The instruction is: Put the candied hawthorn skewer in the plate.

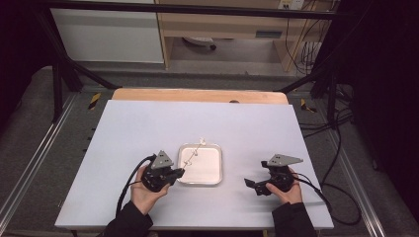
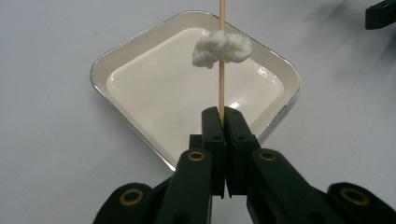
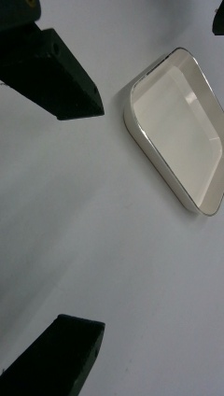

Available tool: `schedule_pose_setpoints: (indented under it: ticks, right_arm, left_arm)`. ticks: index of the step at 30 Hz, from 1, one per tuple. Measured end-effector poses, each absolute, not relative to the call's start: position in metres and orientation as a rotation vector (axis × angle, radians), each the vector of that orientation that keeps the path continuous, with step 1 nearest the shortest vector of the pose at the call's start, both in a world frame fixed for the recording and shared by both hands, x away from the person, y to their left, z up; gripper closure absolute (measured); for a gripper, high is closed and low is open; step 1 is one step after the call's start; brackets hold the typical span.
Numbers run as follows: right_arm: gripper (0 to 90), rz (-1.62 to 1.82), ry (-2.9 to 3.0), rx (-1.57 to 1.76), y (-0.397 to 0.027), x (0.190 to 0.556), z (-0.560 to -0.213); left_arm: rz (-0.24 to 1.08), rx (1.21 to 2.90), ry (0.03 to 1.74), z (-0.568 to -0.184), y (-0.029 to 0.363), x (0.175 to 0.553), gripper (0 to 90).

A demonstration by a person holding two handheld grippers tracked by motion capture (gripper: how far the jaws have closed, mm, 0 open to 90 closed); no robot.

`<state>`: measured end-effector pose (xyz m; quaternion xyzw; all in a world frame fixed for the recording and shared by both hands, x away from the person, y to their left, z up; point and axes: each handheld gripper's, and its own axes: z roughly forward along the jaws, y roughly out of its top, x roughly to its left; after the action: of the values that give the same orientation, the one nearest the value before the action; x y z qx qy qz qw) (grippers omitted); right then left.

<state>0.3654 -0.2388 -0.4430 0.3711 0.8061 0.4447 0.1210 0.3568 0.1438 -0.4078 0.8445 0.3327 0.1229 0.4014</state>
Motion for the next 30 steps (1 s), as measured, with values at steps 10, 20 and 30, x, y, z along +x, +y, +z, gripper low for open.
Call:
schedule_pose_setpoints:
  ticks: [10,20,30]
  right_arm:
    - [0.9,1.295,2.349,1.103,-0.246,0.363,-0.447]
    - [0.9,1.292,2.348,1.107,-0.248,0.361,-0.448]
    - [0.9,1.290,2.356,1.106,-0.248,0.361,-0.449]
  left_arm:
    - [0.307,2.210,0.883,-0.417,0.126,0.372,88.1]
    - [0.295,2.297,0.935,-0.430,0.116,0.380,88.0]
    - [0.310,2.360,0.975,-0.433,0.110,0.384,87.8]
